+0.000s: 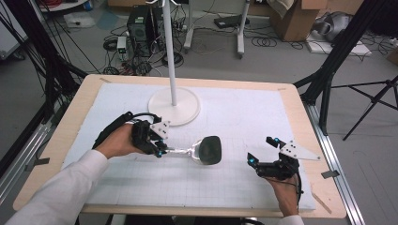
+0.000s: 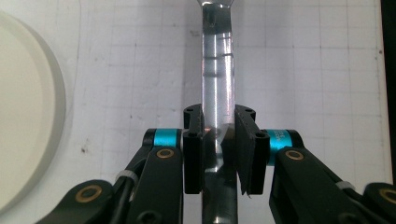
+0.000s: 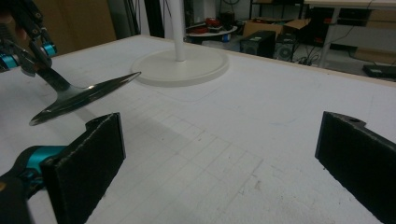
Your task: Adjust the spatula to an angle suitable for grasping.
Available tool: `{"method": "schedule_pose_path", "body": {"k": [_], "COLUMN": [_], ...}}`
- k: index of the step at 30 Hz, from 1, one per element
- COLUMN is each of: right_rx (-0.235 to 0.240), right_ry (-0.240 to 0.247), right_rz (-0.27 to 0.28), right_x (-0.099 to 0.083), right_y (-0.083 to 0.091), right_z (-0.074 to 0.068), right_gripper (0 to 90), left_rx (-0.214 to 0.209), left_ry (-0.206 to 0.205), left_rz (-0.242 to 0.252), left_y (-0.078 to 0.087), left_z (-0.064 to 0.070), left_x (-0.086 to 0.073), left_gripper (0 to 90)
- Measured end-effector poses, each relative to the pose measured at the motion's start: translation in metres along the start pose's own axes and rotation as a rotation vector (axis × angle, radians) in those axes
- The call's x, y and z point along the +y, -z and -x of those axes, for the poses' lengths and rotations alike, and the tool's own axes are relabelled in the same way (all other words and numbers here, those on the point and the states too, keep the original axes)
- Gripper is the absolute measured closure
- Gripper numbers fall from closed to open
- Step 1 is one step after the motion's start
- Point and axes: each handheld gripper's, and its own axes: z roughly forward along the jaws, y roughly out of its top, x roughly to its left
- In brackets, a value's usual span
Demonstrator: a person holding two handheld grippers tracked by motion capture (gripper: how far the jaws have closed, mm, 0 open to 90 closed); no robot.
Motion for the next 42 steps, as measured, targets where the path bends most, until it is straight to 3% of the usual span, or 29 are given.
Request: {"method": "schedule_pose_path", "body": {"k": [7,17,31,42], "right_rx": [-0.006,-0.003,0.0,0.0], "right_ry": [-0.008,-0.006,-0.009,-0.008], "right_rz": [0.007,0.006,0.003,0.0], "right_x": [0.0,0.0,0.0,0.0], "right_y": [0.002,0.002,0.002,0.002], "right_z": [0.001,0.002,0.001,0.001], "right_gripper": [0.5,0.5,0.5,0.5], "left_rx": [-0.026,-0.057,-0.07,-0.079], "left_ry": [-0.033,-0.061,-0.064,-0.063], "left_rz": [0.002,-0.008,-0.015,-0.031], "left_y": [-0.021,-0.044,-0.066,-0.072], "left_z": [0.003,0.009,0.015,0.016], "left_x": [0.02,0.031,0.035,0.036], "left_gripper": [74.5,74.5,74.4,74.4]}}
